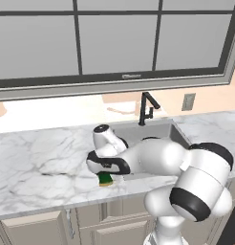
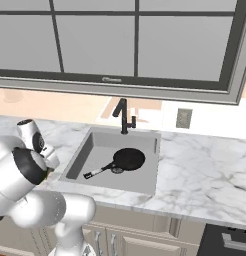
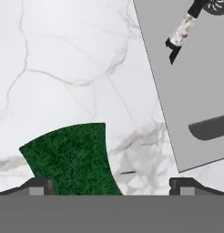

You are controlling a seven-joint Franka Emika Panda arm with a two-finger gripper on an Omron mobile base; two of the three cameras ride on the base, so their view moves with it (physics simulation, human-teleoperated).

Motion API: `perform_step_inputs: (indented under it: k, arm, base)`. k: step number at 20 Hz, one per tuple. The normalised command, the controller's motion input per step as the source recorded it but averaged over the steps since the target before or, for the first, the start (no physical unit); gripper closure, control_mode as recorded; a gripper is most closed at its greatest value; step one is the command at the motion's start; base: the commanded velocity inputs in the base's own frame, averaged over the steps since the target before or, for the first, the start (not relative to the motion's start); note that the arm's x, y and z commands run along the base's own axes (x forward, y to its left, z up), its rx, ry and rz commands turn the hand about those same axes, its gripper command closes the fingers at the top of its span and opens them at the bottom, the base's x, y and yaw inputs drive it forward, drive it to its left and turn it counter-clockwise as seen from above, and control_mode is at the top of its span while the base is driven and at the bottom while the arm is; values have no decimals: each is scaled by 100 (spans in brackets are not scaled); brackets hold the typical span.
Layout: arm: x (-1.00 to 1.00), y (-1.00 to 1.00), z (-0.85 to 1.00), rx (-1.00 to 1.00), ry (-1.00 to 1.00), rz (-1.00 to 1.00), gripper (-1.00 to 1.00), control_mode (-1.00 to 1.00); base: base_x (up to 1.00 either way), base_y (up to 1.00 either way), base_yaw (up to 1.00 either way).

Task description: Pick the pan and sponge and place them into the sink. Then turn on the water.

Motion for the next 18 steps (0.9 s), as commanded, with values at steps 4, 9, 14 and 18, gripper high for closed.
perform_step_inputs:
  k: [4, 9, 14, 18]
  arm:
    - [-14, 0, 0, 9, 0, 24, -100, -100]
    - [1, 0, 5, 28, 0, 11, -100, -100]
    - [11, 0, 1, 29, 0, 5, -100, -100]
    - [13, 1, -4, 21, 0, 3, -100, -100]
  base:
    - [0, 0, 0]
    - [0, 0, 0]
    - [0, 0, 0]
    - [0, 0, 0]
